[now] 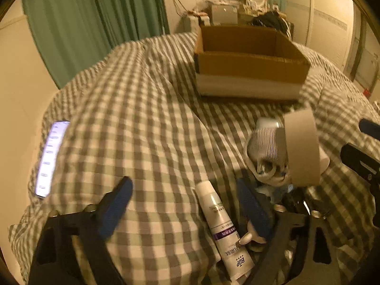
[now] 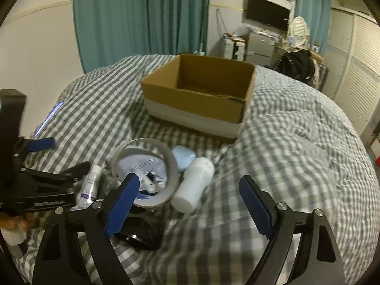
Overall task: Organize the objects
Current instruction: 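Grasp the white lotion tube with the left tool while the right tool grasps the white bottle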
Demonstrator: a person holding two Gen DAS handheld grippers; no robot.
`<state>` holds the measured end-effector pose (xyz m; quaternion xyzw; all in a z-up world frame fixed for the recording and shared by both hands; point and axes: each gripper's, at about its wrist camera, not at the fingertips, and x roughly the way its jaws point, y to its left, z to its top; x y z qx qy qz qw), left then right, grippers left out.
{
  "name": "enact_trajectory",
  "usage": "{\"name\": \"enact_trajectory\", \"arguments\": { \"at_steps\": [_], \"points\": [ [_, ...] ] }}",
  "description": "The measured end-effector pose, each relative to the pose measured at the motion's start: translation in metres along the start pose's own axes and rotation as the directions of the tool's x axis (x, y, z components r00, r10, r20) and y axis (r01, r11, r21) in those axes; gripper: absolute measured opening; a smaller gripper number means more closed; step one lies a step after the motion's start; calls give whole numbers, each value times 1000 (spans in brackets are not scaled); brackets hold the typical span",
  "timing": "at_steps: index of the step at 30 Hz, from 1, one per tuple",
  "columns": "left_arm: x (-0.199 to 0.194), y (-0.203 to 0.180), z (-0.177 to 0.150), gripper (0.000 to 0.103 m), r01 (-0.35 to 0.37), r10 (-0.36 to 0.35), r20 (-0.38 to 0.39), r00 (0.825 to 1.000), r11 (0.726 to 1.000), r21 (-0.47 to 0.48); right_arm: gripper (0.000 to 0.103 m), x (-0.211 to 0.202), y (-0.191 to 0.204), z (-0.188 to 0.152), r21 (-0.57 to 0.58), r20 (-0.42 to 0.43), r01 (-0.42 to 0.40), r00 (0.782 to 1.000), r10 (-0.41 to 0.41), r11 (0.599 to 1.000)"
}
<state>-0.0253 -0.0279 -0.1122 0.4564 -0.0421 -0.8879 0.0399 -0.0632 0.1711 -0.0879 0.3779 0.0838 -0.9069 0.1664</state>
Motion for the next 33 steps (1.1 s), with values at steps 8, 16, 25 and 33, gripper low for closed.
{"name": "enact_trajectory", "arguments": {
  "at_steps": [8, 16, 25, 33],
  "points": [
    [17, -14, -13, 74, 51, -46, -79, 996, 997, 54, 86, 20, 15, 5, -27, -42, -103, 994, 102, 994],
    [24, -14, -19, 35, 127, -122, -109, 986, 991, 43, 86, 55, 21, 15, -4, -121, -175, 977, 173, 985],
    [11, -3, -21, 26, 175, -176, -93, 980, 984, -17, 86, 44, 8, 13, 37, -84, -205, 975, 207, 978],
    [6, 15, 4, 24, 153, -154, -31, 988, 988, -37, 73, 65, -5, 14, -8, -164, 9, 986, -10, 1000]
  ]
}}
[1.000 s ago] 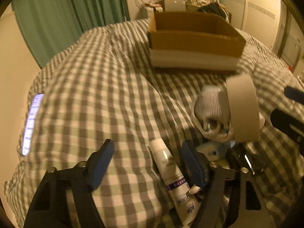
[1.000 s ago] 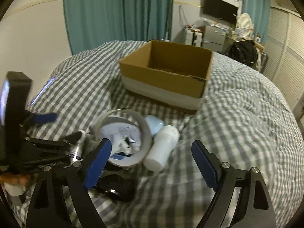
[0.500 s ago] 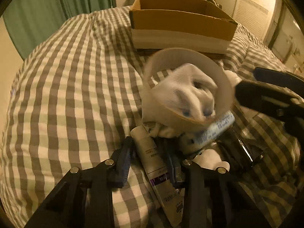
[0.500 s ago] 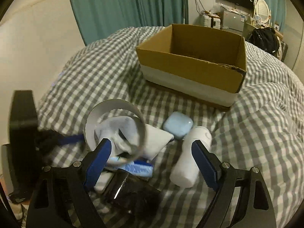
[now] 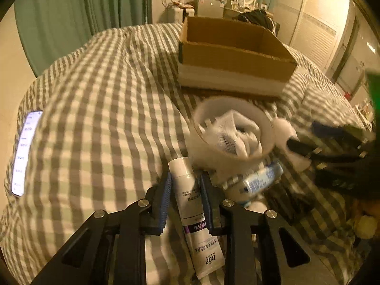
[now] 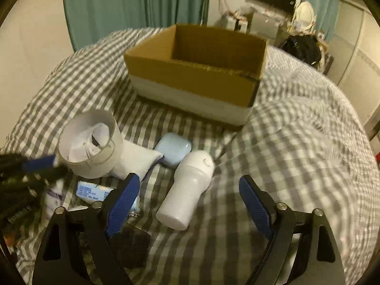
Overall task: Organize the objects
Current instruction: 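Grasp the white lotion tube with the left tool while the right tool grasps the white bottle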
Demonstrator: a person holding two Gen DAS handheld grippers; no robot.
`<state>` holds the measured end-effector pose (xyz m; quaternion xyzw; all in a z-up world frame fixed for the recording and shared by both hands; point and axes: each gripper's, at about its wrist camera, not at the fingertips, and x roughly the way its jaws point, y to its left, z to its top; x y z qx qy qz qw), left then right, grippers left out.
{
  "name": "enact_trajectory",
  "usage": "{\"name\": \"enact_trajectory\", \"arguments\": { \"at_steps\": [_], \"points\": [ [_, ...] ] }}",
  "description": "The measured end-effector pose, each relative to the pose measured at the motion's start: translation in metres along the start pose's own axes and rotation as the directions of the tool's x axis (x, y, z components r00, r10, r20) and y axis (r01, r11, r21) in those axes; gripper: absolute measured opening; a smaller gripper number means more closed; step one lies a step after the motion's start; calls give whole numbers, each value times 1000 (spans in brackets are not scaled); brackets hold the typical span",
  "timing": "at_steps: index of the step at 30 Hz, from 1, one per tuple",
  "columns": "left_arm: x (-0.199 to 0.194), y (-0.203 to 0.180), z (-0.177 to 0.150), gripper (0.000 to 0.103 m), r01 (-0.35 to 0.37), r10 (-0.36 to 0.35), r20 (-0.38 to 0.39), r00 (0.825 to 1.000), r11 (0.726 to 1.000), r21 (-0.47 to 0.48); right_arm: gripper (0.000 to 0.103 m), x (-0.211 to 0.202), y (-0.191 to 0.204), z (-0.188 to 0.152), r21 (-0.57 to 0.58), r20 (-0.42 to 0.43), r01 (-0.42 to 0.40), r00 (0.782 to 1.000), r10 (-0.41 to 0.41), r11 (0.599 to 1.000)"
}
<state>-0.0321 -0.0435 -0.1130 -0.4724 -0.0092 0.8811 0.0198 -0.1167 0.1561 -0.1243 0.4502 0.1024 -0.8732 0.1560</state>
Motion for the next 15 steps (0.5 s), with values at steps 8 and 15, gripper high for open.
{"name": "enact_trajectory", "arguments": {
  "at_steps": [8, 15],
  "points": [
    [-7, 9, 12, 24, -1, 3, 51, 999, 999, -37, 57, 45, 12, 4, -74, -137, 44, 989, -54, 996],
    [-20, 7, 10, 24, 14, -11, 83, 997, 999, -44, 45, 55, 21, -1, -140, -147, 154, 974, -174, 978]
  ]
}}
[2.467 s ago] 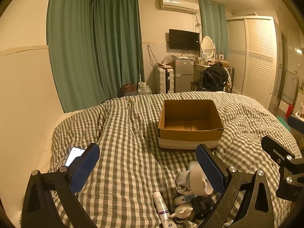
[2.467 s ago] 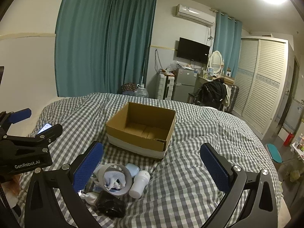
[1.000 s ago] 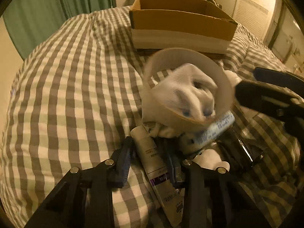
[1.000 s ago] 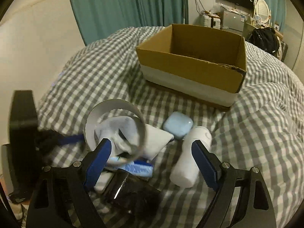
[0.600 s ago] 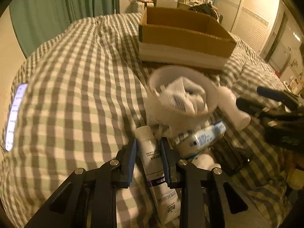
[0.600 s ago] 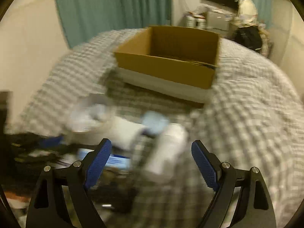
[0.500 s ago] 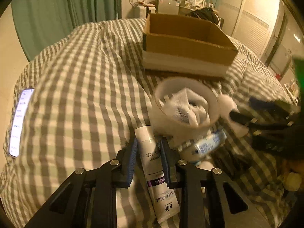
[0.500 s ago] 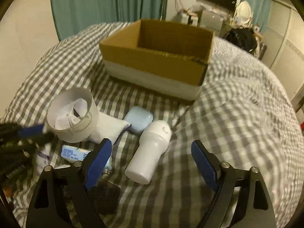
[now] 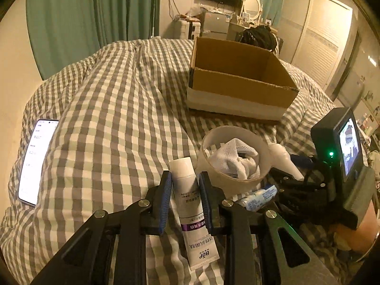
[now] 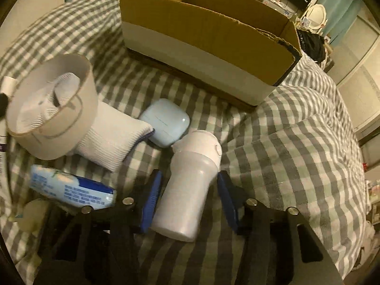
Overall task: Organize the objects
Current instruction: 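Grasp the white lotion tube with the left tool while the right tool grasps the white bottle, then lower the tube into the box and open the left tool while the right tool releases the bottle there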
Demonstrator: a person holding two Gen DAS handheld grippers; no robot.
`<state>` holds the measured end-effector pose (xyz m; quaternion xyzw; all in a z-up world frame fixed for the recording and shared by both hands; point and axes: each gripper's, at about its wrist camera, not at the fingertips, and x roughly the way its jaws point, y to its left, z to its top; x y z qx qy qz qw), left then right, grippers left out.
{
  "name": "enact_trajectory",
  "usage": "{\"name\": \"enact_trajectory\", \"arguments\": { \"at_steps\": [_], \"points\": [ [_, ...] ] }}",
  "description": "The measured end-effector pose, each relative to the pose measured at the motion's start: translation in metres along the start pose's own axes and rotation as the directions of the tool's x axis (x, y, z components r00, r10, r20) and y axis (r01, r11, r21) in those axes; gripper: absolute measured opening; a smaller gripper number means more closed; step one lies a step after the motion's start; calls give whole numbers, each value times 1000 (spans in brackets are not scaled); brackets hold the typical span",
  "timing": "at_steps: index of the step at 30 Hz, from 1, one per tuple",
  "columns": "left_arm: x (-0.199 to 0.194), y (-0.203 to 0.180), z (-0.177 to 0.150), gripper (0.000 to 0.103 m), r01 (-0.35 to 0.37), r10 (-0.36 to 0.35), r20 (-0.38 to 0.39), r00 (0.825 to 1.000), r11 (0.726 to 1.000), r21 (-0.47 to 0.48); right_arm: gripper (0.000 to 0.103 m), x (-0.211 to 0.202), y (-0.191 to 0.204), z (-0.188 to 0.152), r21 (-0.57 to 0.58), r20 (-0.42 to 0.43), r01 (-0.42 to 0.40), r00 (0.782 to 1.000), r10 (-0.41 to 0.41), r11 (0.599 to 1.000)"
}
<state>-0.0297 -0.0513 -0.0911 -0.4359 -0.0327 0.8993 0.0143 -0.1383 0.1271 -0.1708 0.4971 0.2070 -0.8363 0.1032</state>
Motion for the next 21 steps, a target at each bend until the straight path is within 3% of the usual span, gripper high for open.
{"name": "enact_trajectory", "arguments": {
  "at_steps": [4, 10, 15, 21],
  "points": [
    [-15, 1, -2, 24, 5, -6, 24, 1000, 1000, 8, 40, -18, 1, -4, -6, 62, 13, 998, -12, 1000],
    [-43, 0, 4, 23, 9, -11, 84, 996, 1000, 30, 40, -83, 4, -4, -6, 221, 4, 975, -3, 1000],
    [-61, -3, 23, 22, 28, -33, 131, 991, 999, 40, 40, -141, -5, 10, 3, 335, -26, 942, 23, 1000],
    [-83, -16, 77, 22, 53, -70, 217, 974, 995, 85, 40, -192, -26, 32, 6, 437, -64, 898, 55, 998]
  ]
}}
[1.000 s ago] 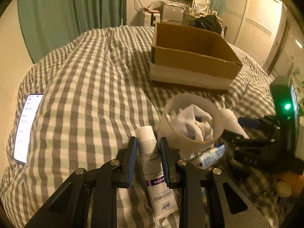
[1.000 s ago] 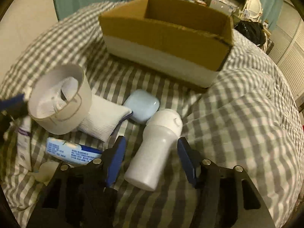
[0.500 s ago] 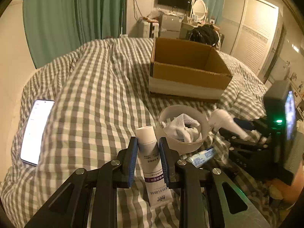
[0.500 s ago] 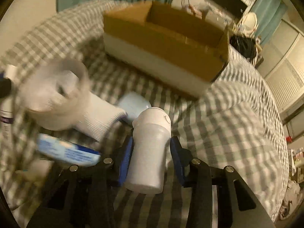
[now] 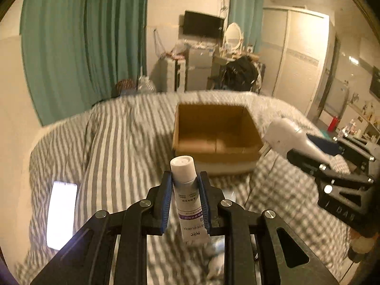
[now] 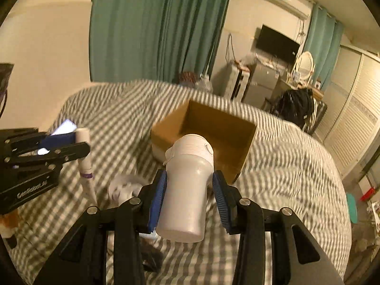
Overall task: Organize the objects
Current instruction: 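Lower the tube into the box and open the left tool while the right tool releases the bottle there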
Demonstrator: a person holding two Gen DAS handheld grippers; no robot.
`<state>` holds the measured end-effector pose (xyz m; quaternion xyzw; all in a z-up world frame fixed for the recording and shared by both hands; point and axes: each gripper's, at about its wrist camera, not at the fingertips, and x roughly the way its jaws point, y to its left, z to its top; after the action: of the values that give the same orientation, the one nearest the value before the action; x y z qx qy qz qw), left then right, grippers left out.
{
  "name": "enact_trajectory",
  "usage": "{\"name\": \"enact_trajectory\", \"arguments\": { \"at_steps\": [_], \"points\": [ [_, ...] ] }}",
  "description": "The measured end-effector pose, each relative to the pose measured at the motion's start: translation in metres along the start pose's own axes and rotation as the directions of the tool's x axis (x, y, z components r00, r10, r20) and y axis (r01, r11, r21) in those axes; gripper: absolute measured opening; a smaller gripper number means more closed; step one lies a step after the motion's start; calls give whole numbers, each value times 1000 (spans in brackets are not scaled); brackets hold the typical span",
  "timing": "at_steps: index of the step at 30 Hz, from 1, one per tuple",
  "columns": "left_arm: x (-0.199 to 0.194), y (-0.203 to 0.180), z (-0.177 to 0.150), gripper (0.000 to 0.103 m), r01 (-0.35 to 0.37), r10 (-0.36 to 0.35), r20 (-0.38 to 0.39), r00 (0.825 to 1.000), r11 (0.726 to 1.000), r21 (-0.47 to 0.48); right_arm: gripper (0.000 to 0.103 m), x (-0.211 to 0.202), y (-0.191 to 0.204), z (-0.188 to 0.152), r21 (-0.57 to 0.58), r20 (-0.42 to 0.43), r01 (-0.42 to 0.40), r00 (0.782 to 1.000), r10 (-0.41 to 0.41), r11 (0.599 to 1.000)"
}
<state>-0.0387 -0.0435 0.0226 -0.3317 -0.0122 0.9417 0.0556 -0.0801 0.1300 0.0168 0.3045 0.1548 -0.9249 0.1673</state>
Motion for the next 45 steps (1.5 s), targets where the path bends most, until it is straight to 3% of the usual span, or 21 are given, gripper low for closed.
{"name": "enact_trajectory", "arguments": {
  "at_steps": [2, 5, 7, 17, 21, 29, 38, 40, 41, 42, 43, 45],
  "points": [
    [6, -2, 24, 22, 16, -17, 18, 1000, 1000, 7, 40, -6, -8, 12, 4, 22, 0, 1000, 0, 1000],
    [23, -13, 58, 22, -37, 34, 46, 998, 997, 67, 39, -8, -25, 30, 17, 53, 10, 999, -11, 1000],
    [39, -18, 78, 22, -6, 3, 42, 999, 997, 74, 39, -2, -35, 44, 20, 69, 17, 997, -18, 1000],
    [154, -33, 142, 22, 33, -32, -14, 999, 995, 97, 39, 81, -80, 104, 46, 82, 4, 997, -8, 999],
    [203, -30, 142, 22, 66, -61, -66, 996, 995, 78, 39, 131, -98, 110, 71, 49, -5, 999, 2, 997],
    [280, -29, 113, 22, 69, -49, -184, 982, 992, 104, 39, 223, -118, 91, 100, -67, -28, 997, 35, 995],
    [300, -21, 96, 24, 69, -46, -236, 971, 994, 90, 40, 241, -125, 67, 127, -115, -52, 991, 67, 991],
    [291, -22, 98, 32, 68, -46, -228, 973, 994, 91, 40, 236, -124, 66, 138, -100, -45, 993, 59, 989],
    [286, -23, 100, 51, 64, -42, -224, 974, 994, 92, 41, 231, -124, 66, 141, -91, -38, 995, 51, 989],
    [280, -23, 103, 75, 54, -33, -216, 976, 994, 91, 50, 224, -124, 68, 142, -82, -33, 996, 45, 989],
    [269, -24, 106, 82, 38, -21, -197, 980, 996, 85, 63, 217, -123, 71, 144, -75, -31, 996, 42, 989],
    [248, -23, 111, 84, 28, -14, -172, 985, 997, 78, 69, 196, -126, 79, 162, -32, -21, 999, 26, 987]
  ]
}}
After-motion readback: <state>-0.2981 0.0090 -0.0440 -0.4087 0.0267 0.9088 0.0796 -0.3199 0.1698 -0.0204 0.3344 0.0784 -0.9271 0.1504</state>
